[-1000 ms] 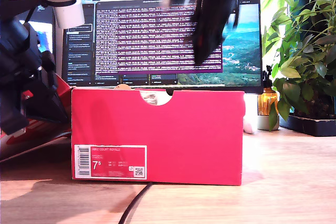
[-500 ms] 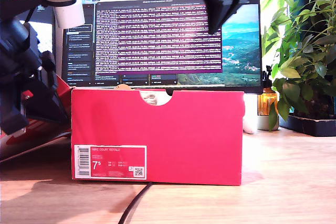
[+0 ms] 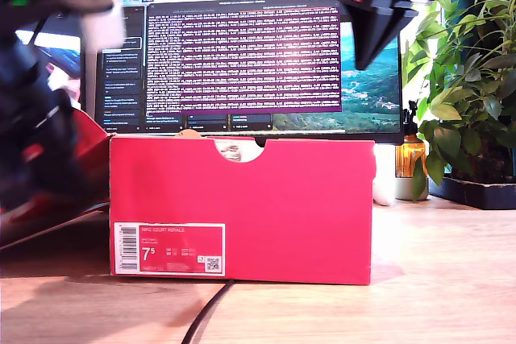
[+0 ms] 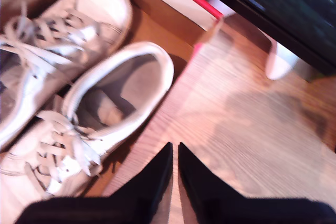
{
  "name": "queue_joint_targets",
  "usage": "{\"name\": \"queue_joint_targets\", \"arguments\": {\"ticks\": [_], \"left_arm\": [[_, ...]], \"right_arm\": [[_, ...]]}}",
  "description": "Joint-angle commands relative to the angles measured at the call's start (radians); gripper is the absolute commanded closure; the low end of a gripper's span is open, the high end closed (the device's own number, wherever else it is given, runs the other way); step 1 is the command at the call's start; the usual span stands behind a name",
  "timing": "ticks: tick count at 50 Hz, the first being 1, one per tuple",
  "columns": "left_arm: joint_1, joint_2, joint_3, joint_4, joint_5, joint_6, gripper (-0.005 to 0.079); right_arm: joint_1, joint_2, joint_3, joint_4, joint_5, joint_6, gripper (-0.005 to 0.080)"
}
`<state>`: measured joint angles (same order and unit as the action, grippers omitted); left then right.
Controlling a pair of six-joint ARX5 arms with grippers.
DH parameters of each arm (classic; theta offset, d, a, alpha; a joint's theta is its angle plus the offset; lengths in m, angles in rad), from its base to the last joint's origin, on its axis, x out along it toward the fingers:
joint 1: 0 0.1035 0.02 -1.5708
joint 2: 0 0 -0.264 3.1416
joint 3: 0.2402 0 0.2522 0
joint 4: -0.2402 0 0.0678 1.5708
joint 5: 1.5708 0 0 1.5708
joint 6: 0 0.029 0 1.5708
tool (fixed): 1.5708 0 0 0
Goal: Pack the white shoes by picking the first shoe and placing it inside the red shoebox, left side, then picking and rotating the second shoe and placing it in the shoebox
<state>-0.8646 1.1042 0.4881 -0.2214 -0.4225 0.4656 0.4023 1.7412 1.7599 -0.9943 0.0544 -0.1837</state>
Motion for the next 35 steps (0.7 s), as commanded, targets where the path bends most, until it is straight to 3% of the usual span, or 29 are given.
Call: {"name": "queue_joint_targets", "arguments": {"ticks": [1, 9, 20, 35], "left_arm": [[-0.031, 0.006, 0.009, -0.014, -0.021, -0.037, 0.0760], [-0.100, -0.028, 0.014, -0.023, -0.109, -0.051, 0.0760], [-0.171, -0.163, 0.043, -0.047, -0.129, -0.075, 0.0760], [-0.166, -0.375, 0.053, -0.065, -0.130, -0.116, 0.0760]], "right_arm": [[0.006, 0.000, 0.002, 0.008, -0.003, 0.002, 0.0765], [0.002, 0.000, 0.002, -0.010, -0.003, 0.002, 0.0765], [-0.010, -0.008, 0.001, -0.050, -0.003, 0.009, 0.0765], [-0.011, -0.175, -0.117, 0.015, -0.002, 0.046, 0.0765]]}}
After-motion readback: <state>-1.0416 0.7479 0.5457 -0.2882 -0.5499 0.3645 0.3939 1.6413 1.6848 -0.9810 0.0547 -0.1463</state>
